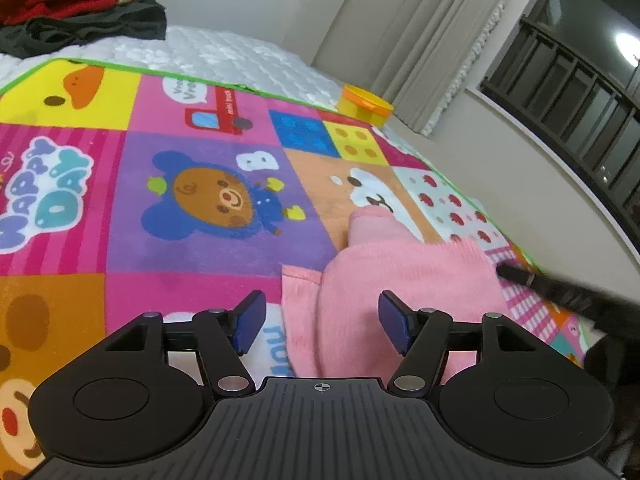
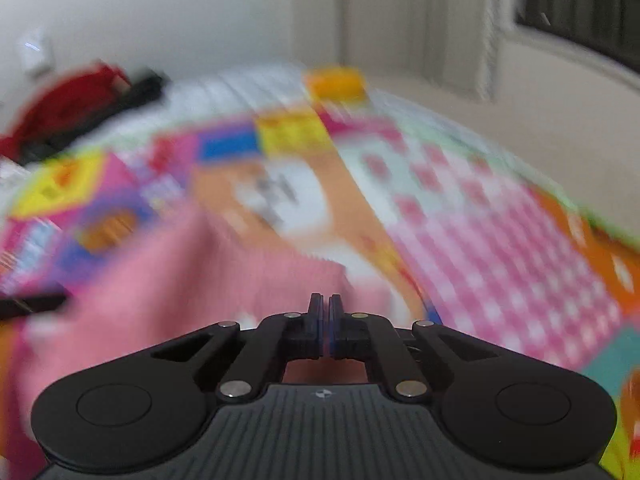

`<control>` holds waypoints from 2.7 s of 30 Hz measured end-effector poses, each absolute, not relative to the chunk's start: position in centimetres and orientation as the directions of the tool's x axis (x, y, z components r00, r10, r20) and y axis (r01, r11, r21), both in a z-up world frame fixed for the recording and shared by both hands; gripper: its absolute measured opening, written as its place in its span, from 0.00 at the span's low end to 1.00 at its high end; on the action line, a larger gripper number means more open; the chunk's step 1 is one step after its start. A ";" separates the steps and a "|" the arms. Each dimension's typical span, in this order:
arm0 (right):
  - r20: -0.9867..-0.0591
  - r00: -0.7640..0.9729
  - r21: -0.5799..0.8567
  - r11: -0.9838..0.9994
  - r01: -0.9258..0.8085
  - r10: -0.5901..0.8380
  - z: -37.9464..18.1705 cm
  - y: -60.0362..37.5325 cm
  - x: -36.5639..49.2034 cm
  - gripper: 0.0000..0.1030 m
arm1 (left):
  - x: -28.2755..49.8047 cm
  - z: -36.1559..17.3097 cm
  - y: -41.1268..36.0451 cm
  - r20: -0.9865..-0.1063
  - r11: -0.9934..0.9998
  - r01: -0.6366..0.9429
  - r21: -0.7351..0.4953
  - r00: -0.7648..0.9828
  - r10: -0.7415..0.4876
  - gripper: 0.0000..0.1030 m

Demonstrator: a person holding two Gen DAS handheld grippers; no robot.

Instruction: Fold clothes

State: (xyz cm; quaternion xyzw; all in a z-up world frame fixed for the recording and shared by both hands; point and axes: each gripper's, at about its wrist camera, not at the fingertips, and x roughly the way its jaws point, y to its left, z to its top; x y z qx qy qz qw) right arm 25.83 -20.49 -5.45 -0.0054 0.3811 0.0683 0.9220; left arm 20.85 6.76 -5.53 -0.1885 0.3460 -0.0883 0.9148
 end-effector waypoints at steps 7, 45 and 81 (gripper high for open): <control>-0.610 0.765 0.132 0.979 -0.157 0.205 -4.1 -22.1 22.3 0.19 | 20.7 -5.6 6.1 -0.602 0.919 0.056 -0.391 0.740 -0.301 0.67; -0.621 0.746 0.311 0.949 -0.045 0.238 -5.4 -27.5 21.1 0.41 | 21.2 -6.8 4.5 -0.563 0.819 0.193 -0.541 0.641 -0.522 0.76; -0.597 0.747 0.127 0.954 -0.270 0.291 -9.1 -20.1 30.4 0.44 | 29.6 -7.7 1.8 -0.585 0.937 0.256 -0.237 0.733 -0.348 0.66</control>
